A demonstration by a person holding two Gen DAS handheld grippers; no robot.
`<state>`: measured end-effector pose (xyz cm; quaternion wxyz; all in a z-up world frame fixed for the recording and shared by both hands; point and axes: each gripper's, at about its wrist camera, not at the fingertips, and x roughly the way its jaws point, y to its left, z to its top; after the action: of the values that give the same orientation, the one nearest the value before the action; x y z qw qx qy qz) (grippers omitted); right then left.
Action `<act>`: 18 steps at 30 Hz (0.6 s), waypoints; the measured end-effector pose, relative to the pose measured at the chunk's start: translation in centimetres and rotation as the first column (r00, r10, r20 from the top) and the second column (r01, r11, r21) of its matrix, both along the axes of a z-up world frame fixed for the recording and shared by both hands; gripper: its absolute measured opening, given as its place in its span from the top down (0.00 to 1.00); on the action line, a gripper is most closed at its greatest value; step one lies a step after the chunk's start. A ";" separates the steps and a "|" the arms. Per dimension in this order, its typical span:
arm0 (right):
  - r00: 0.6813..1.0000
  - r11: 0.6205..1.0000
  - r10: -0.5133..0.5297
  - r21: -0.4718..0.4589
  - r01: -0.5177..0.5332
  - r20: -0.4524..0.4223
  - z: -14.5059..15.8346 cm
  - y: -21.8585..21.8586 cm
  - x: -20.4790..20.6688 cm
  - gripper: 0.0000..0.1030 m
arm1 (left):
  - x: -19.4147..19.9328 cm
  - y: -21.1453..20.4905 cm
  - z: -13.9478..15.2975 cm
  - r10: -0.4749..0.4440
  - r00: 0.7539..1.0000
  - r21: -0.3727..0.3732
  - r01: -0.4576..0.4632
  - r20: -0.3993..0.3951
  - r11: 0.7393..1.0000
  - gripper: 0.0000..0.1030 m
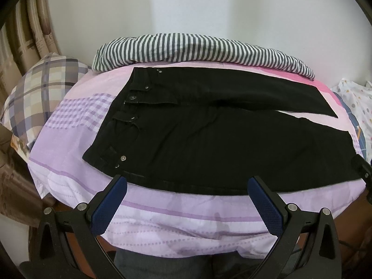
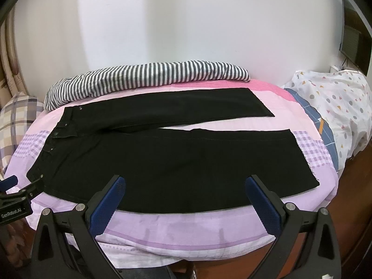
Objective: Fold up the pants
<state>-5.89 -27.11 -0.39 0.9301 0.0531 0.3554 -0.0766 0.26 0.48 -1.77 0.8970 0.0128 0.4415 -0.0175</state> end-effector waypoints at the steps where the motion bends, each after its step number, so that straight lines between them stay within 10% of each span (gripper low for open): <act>1: 1.000 1.000 0.001 0.000 -0.001 0.000 0.0 0.0 0.0 0.00 | 0.0 0.0 0.0 0.000 1.000 0.000 0.000 0.000 1.000 0.00; 18: 1.000 0.999 -0.018 -0.028 0.018 0.006 0.0 -0.3 0.1 0.00 | 0.2 -0.3 0.0 -0.008 1.000 0.007 0.008 0.004 1.000 0.00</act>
<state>-5.77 -27.38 -0.36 0.9309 0.0432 0.3514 -0.0897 0.45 0.18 -1.80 0.8977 0.0180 0.4398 -0.0195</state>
